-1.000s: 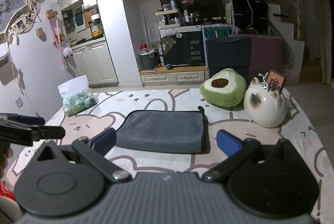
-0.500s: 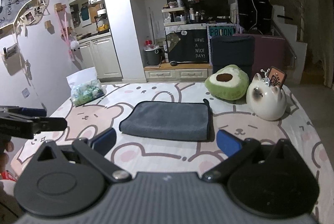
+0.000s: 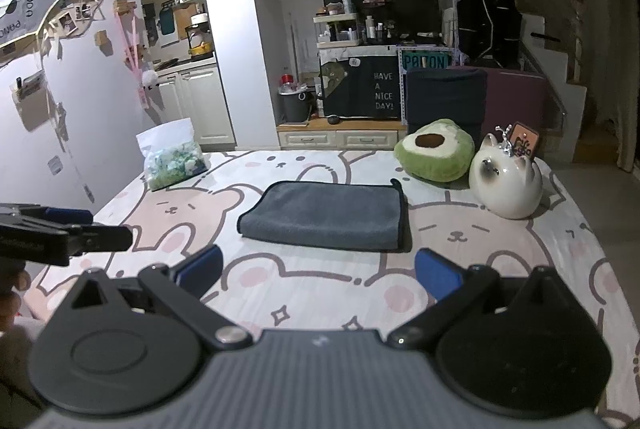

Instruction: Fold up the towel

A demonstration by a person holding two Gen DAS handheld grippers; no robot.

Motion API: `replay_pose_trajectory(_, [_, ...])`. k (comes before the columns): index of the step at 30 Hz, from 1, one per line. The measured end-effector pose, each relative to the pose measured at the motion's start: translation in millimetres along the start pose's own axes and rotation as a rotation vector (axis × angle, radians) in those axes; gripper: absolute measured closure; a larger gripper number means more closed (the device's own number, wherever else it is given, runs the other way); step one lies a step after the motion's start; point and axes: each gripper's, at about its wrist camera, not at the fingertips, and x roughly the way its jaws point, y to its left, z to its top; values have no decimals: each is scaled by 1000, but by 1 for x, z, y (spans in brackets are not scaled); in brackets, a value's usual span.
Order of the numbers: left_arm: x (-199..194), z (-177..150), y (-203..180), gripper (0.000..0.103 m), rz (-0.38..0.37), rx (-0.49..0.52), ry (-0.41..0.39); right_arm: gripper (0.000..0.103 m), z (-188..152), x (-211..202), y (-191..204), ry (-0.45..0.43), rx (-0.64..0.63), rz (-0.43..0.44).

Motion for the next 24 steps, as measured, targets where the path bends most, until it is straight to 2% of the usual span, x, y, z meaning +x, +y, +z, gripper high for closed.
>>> replay_pose_trajectory(13, [-13,-27,-5,0,-8,5,-4,0,-22,-10,2,8,12,-16])
replay_pose_trajectory(24, [-16,-38,-6,0,5,21,-4,0,-31,-17,4,2,-3,-18])
